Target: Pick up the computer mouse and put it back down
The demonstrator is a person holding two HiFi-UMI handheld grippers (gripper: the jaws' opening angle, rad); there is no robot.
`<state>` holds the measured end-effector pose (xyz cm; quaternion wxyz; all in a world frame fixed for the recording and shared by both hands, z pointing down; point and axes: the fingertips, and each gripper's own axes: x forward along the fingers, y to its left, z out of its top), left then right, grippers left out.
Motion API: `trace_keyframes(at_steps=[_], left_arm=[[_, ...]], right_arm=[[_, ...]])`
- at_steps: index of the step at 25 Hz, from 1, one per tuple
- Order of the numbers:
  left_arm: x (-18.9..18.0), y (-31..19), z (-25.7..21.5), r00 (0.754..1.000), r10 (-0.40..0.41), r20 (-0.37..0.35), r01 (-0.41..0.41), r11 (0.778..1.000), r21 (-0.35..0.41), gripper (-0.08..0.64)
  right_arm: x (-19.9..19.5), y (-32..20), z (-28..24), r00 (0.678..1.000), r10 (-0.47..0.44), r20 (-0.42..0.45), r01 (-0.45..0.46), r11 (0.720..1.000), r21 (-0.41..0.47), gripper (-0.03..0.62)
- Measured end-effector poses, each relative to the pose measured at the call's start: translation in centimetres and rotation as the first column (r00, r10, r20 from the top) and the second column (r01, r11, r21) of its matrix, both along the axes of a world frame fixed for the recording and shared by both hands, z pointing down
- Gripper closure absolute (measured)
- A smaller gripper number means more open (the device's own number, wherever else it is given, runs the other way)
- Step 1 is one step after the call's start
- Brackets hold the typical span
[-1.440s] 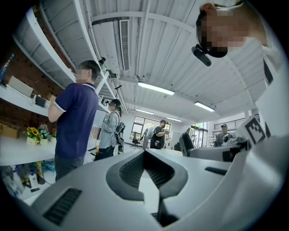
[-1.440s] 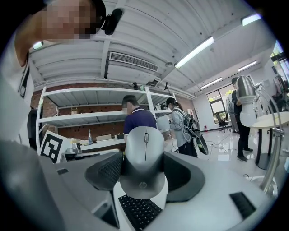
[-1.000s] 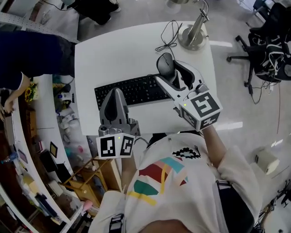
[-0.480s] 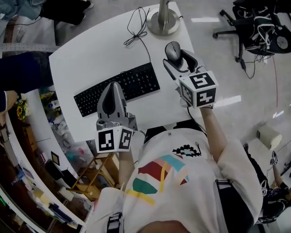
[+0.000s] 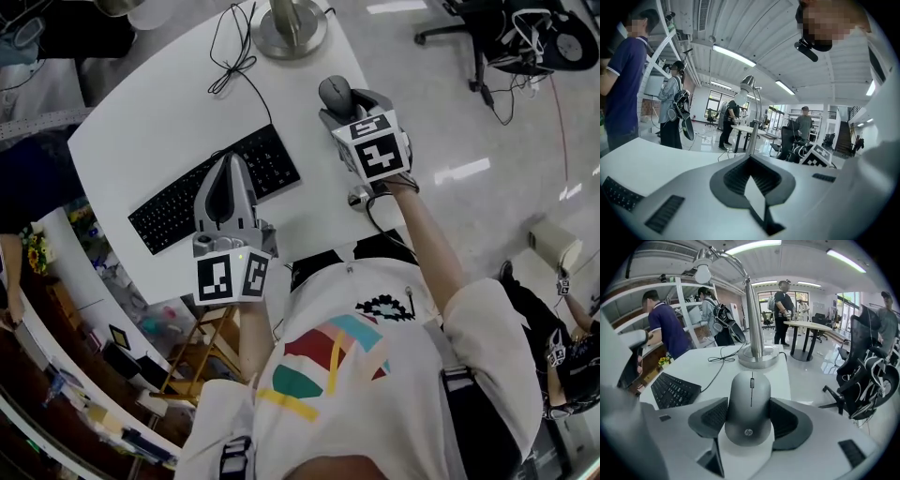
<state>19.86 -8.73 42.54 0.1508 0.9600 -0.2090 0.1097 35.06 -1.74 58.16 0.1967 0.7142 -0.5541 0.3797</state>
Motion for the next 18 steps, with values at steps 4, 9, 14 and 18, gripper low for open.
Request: trace_keyframes(at_steps=[4,9,14,18], left_arm=[[0.7,-0.1,0.4,1.0,0.01,0.003,-0.01,1.0,-0.004,0.515],[0.7,0.1,0.7,1.0,0.02,0.004,-0.02,1.0,-0.007,0.515],[0.5,0.2,0.5,1.0,0.014,0.0,-0.014,1.0,-0.007,0.515],[-0.2,0.0,0.4,1.0,0.0,-0.004,0.0,1.0,-0.005,0.515]], right_arm=[[0.6,0.4,1.6,1.0,-0.007,-0.03,0.005,0.998,-0.065,0.319],[0.5,0.1,2.0,0.997,-0.039,-0.07,0.032,0.995,-0.095,0.319],[1.2,-0.3,2.2,0.992,0.017,-0.123,-0.028,0.995,-0.092,0.321],[1.0,-0.7,2.0,0.995,0.054,-0.082,-0.058,0.997,-0.041,0.319]])
